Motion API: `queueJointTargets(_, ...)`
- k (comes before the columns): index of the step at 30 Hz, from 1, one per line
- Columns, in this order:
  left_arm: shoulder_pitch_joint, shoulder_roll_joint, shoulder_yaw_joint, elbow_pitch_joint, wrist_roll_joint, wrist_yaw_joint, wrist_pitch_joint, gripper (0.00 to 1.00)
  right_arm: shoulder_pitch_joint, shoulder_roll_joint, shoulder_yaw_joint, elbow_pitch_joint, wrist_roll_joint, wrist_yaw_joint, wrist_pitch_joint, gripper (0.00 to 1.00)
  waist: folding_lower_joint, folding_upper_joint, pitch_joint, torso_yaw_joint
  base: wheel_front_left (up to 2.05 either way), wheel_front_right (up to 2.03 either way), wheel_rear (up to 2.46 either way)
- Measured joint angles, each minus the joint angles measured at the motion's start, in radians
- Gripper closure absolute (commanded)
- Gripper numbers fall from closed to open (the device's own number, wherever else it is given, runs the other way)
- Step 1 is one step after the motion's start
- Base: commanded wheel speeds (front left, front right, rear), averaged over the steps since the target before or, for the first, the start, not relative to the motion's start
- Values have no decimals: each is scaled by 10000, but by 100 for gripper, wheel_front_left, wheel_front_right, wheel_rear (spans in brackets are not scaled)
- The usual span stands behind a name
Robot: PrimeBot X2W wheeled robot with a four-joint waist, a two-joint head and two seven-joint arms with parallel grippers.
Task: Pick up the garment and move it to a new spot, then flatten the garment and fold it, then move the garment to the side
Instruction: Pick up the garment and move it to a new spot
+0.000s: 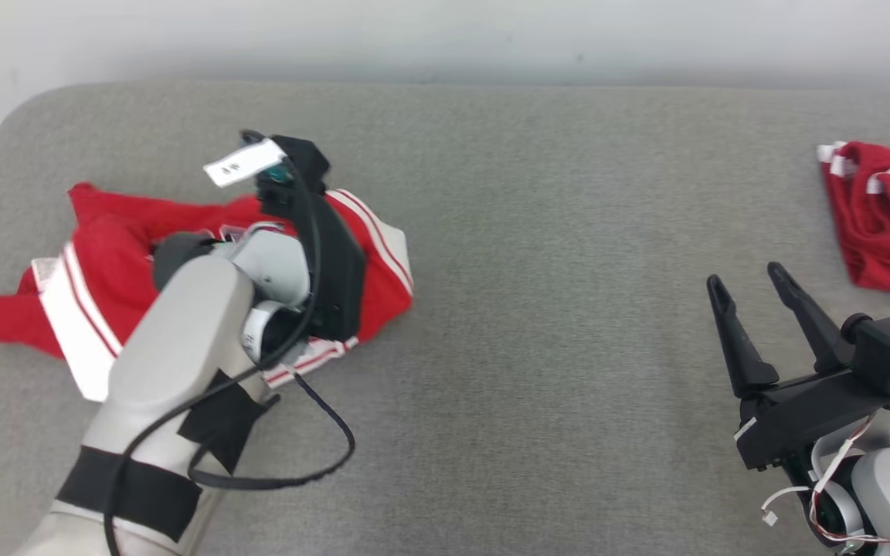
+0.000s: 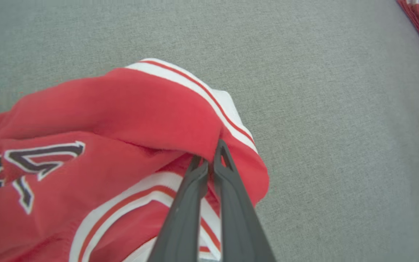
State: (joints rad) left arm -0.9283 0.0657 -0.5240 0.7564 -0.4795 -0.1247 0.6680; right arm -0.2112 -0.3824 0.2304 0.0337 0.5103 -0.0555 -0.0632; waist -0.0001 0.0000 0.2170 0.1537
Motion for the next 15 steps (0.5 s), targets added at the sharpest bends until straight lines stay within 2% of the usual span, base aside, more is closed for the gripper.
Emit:
queueJointTargets(6, 307, 19, -918, -740, -788, 0, -29, 100, 36, 174, 40, 286, 109, 0, -157, 0, 0, 0, -318, -509, 0, 0, 0)
queueJointTargets(15, 830, -190, -1664, -1661, -1889, 0, -399, 100, 362, 234, -46, 460, 186, -2, -355, 0, 0, 0, -677, -1360, 0, 0, 0)
